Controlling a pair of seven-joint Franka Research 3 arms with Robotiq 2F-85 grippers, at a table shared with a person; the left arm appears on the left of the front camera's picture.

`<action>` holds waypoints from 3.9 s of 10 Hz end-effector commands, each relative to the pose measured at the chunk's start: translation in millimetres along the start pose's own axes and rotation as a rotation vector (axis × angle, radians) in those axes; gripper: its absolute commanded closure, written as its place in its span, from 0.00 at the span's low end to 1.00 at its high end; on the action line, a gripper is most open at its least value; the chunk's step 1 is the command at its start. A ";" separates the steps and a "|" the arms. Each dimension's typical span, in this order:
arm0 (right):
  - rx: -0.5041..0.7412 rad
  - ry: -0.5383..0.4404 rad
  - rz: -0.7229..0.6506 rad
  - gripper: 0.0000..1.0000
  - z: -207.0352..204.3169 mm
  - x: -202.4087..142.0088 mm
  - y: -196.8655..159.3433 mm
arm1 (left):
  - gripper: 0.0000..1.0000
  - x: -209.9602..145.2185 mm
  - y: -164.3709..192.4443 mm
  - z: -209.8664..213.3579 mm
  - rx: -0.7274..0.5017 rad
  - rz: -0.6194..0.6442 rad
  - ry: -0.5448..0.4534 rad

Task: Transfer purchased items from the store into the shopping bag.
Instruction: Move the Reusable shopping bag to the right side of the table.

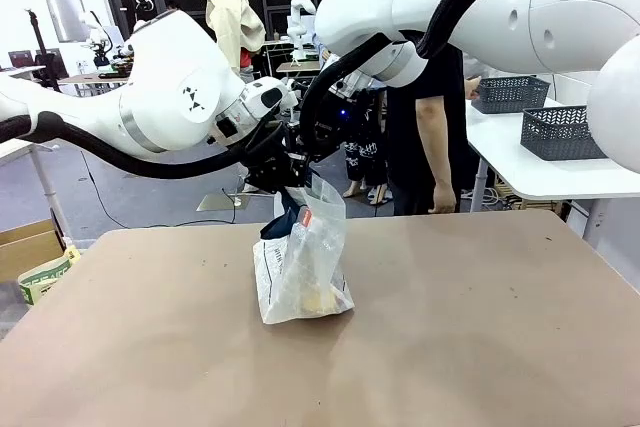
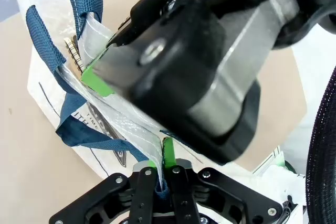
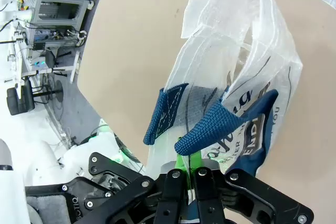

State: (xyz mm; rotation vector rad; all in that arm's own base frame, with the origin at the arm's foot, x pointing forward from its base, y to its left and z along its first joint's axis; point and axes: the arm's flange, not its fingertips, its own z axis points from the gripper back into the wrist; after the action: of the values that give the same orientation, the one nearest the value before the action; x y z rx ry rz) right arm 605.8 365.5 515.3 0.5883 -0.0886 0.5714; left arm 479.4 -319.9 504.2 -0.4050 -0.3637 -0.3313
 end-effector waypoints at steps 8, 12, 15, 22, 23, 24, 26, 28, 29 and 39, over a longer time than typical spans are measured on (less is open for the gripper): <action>0.006 -0.039 -0.036 1.00 -3.2 -1.1 0.0 | 0.00 2.9 8.4 23.5 -0.056 0.056 -0.057; 0.006 -0.042 -0.037 1.00 -3.1 -2.0 0.6 | 0.00 4.1 5.3 24.4 -0.083 0.084 -0.059; 0.009 -0.041 -0.033 1.00 -4.6 -3.0 0.8 | 0.00 5.2 -1.0 16.8 -0.106 0.071 -0.052; 0.104 -0.043 -0.040 1.00 -5.3 -6.6 -11.8 | 0.00 10.4 -8.4 5.5 -0.133 0.057 -0.057; 0.136 -0.049 -0.052 1.00 -3.9 -9.2 -17.6 | 0.00 11.3 -8.3 4.6 -0.130 0.059 -0.052; 0.133 -0.048 -0.060 1.00 -3.5 -10.6 -18.7 | 0.00 11.5 -7.8 4.6 -0.121 0.063 -0.049; 0.125 -0.043 -0.060 1.00 -4.2 -11.1 -18.7 | 0.00 12.2 -7.4 2.3 -0.065 0.068 -0.017; 0.116 -0.043 -0.054 1.00 -4.4 -11.7 -18.6 | 0.22 12.0 -8.4 1.0 -0.022 0.073 -0.005; 0.113 -0.042 -0.052 1.00 -4.5 -12.1 -17.9 | 0.42 11.4 -8.8 1.7 -0.016 0.072 -0.003; 0.103 -0.032 -0.046 1.00 -4.9 -14.0 -17.6 | 1.00 10.7 1.3 20.2 0.014 0.087 0.032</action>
State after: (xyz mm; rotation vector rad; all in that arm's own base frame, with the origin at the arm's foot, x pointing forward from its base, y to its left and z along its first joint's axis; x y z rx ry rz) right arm 611.0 356.1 503.6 0.7003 -0.0645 0.5130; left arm 484.8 -314.5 517.2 -0.4131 -0.3328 -0.2586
